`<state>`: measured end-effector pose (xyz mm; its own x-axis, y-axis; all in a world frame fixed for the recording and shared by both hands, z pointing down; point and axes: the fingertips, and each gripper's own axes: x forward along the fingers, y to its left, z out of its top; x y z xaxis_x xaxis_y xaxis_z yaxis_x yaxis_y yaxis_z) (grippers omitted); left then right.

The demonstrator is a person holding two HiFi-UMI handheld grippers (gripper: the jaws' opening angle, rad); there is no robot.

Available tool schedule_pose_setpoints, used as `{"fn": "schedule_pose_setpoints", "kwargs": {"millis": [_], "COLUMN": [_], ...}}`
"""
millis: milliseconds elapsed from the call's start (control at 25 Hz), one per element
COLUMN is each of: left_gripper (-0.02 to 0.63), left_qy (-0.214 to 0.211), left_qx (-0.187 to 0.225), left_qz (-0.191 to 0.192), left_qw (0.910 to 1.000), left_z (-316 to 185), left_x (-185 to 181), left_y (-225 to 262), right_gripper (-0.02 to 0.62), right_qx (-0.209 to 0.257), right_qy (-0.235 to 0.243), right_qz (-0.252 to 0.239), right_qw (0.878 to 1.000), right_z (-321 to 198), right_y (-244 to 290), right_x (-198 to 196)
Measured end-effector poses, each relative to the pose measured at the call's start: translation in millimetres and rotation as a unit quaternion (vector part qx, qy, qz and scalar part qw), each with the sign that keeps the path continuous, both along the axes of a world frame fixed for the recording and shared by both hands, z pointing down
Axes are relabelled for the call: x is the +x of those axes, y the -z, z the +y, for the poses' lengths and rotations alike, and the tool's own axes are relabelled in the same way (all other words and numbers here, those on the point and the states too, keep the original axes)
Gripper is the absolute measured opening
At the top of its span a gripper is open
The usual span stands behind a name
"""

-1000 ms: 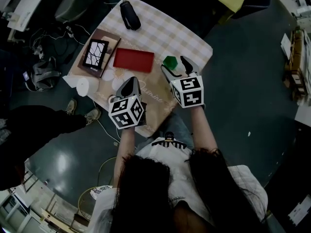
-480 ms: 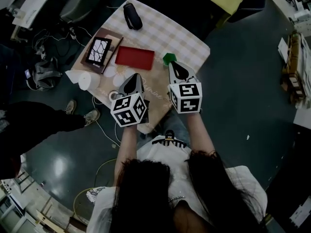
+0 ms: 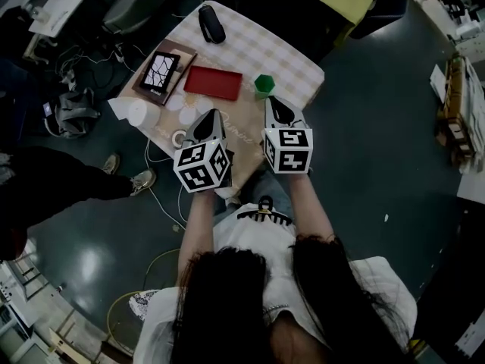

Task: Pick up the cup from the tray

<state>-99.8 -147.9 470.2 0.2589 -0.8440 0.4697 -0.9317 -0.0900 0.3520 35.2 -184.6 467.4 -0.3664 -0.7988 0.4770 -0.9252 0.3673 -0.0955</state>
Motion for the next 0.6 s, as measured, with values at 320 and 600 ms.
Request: {"fn": "schedule_pose_setpoints", "kwargs": {"millis": [320, 600], "left_gripper": [0.005, 0.005], "left_qy": [-0.004, -0.014], "left_qx": [0.015, 0.028], "left_qz": [0.003, -0.002], "left_qw": [0.9999, 0.9995], "left_z": [20, 31], "left_x": [1, 6], "left_y": [14, 23], "right_gripper": [0.011, 0.011], "right_qx": [-0.001, 0.007], "right_qy": [0.017, 0.022], "right_qz": [0.016, 0.023], "right_qw": [1.000, 0.999], "right_z": [25, 38], "right_y": [4, 9], "right_x": [-10, -12]}}
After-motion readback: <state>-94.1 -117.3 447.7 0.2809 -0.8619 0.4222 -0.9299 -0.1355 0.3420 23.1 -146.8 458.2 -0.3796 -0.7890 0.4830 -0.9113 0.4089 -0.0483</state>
